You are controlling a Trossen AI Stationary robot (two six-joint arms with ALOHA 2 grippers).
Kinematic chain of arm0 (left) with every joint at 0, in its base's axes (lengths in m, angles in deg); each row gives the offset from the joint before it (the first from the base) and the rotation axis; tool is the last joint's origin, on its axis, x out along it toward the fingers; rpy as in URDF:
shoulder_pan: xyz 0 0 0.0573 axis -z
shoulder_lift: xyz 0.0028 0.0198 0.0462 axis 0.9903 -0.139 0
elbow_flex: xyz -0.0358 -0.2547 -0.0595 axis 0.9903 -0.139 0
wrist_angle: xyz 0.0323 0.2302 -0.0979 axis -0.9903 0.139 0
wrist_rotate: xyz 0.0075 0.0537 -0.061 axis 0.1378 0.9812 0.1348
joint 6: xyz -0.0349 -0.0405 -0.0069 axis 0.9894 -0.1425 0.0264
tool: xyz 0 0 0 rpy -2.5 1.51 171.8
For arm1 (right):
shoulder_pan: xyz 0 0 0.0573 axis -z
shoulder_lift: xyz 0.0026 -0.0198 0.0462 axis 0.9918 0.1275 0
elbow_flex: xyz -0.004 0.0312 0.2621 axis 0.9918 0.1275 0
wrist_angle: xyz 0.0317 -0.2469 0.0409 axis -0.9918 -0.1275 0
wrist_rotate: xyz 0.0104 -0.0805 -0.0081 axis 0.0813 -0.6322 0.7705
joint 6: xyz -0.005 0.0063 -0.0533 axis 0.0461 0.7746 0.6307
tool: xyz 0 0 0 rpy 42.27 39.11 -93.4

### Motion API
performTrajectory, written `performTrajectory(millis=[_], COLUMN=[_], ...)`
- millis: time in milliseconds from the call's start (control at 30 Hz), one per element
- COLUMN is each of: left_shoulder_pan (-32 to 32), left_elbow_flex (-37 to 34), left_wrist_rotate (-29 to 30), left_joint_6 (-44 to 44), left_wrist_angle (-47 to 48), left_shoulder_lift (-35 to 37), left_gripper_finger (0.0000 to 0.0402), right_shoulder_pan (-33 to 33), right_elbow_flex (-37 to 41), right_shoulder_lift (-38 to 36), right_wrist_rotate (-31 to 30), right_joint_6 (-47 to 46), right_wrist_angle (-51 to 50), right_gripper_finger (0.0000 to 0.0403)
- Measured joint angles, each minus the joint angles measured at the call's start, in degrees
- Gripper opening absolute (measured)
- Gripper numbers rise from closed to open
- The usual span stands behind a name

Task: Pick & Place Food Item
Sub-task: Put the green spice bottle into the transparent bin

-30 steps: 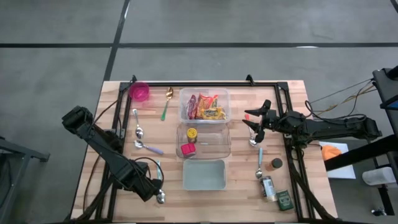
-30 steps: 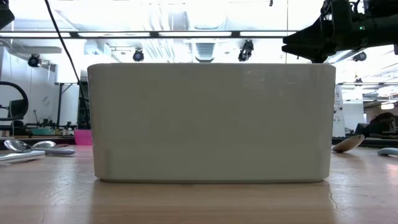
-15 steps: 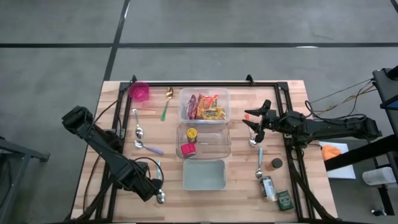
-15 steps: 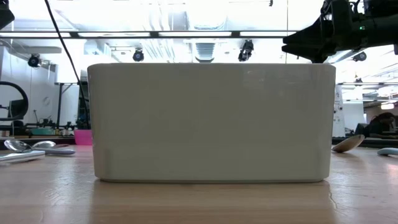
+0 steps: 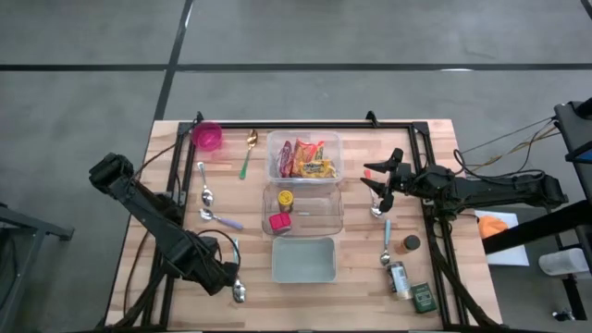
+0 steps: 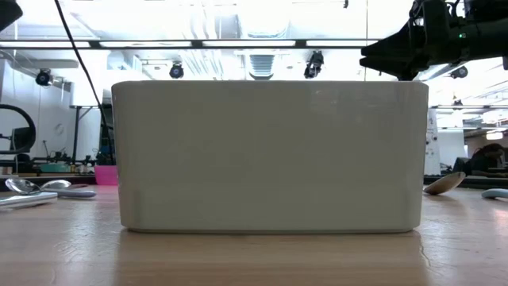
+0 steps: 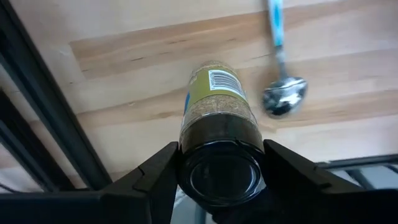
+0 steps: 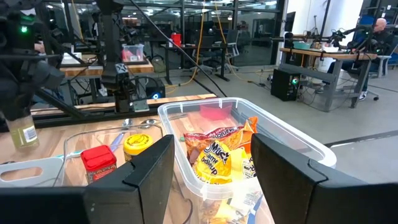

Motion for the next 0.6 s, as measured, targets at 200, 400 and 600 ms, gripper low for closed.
performTrajectory(millis=[200,400,600], left_shoulder_pan=[-0.9,-1.6,-1.6], left_elbow_flex=[0.0,0.0,0.6], left_wrist_rotate=[6.7,16.4,25.7], left_joint_6=[-1.3,-7.9,-14.9], left_wrist_angle=[1.5,2.5,4.3], left_shoulder_lift=[5.6,11.8,16.2], left_gripper_finger=[0.0204,0.0204,0.0205], right_shoulder_pan=[0.0,0.0,0.0], right_elbow_flex=[0.0,0.0,0.0], right_shoulder_lift=[0.0,0.0,0.0], right_wrist_rotate=[0.0,0.0,0.0], right_joint_6=[0.0,0.0,0.0], right_wrist_angle=[0.0,0.0,0.0], right_gripper_finger=[0.0211,0.0211,0.0211])
